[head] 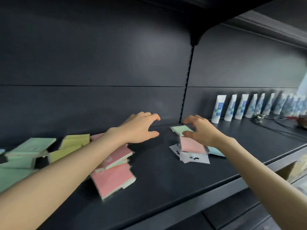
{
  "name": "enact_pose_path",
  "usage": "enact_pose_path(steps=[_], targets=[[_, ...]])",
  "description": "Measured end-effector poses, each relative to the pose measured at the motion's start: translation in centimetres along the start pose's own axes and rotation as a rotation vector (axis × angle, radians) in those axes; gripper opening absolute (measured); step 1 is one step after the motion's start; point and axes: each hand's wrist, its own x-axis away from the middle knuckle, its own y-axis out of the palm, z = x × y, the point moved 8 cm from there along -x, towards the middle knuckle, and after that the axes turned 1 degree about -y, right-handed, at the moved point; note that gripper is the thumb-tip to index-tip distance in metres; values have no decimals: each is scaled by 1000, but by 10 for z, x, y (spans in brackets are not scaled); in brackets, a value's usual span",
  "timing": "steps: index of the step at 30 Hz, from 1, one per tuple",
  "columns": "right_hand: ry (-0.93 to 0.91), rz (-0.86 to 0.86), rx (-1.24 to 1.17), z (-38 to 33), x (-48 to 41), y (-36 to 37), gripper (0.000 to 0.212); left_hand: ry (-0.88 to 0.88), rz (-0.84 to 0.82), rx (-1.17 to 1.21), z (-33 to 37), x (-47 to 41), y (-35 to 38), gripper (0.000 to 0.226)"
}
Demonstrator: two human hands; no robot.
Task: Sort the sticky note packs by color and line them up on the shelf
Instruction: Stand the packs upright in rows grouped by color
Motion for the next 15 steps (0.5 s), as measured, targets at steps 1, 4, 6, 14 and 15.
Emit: enact_pose_path(steps=[1, 4, 6, 14, 15], targets=[[15, -6, -3, 10, -5, 0, 46, 11, -13, 1, 4, -9, 4, 48], [44, -44, -7, 37, -19, 3, 45, 34, -71, -17, 17, -35, 17, 49], [43, -50, -16, 52, -29, 5, 44, 37, -99, -32, 25, -50, 25, 49], [-124, -148, -67, 96, -70, 25, 46, -123, -127, 33, 47, -83, 54, 50], [-151, -154, -76, 101, -74, 27, 45, -155, -137, 45, 48, -84, 60, 49]])
